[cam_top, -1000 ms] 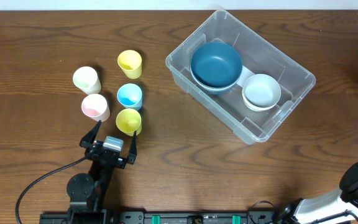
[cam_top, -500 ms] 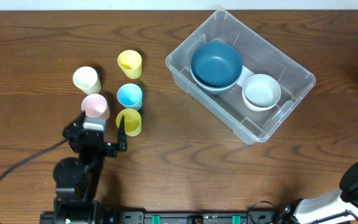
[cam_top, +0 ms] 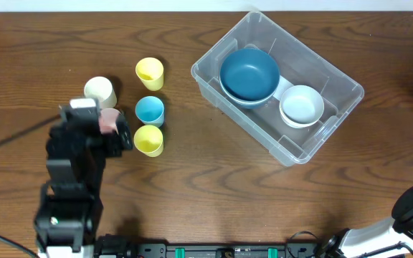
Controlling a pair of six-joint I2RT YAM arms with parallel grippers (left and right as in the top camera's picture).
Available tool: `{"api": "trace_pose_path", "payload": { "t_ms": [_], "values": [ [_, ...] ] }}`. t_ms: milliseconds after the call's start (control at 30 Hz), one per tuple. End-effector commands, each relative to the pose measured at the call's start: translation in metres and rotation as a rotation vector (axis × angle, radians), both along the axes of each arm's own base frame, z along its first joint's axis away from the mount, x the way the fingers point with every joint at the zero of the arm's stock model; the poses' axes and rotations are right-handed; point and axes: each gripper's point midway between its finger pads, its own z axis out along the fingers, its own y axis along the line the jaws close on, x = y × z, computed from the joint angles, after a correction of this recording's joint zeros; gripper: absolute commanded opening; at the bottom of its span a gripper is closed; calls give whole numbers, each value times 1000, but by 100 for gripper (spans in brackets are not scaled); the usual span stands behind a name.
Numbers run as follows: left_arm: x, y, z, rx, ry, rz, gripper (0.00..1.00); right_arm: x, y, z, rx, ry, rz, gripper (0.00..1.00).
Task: Pack container
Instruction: 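Reach the left gripper forward to the pink cup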
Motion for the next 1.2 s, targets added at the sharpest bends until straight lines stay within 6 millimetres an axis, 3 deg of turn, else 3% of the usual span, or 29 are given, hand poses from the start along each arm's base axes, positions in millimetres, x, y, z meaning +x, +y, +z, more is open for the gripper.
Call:
{"api": "trace_pose_path", "payload": {
  "t_ms": [0, 300, 500, 667, 1167],
  "values": [
    [7, 9, 2, -14, 24, 62, 98, -2, -2, -2, 3, 6, -17, 99],
    [28, 9, -29, -50, 122, 91, 98, -2, -2, -2, 3, 6, -17, 99],
    [31, 31, -44, -217, 139, 260, 98, -2, -2, -2, 3, 6, -17, 99],
    [29, 43, -45, -219, 138, 295, 98, -2, -2, -2, 3, 6, -17, 99],
    [34, 43, -39, -221, 106, 293, 98, -2, -2, -2, 3, 6, -17, 99]
  ]
}}
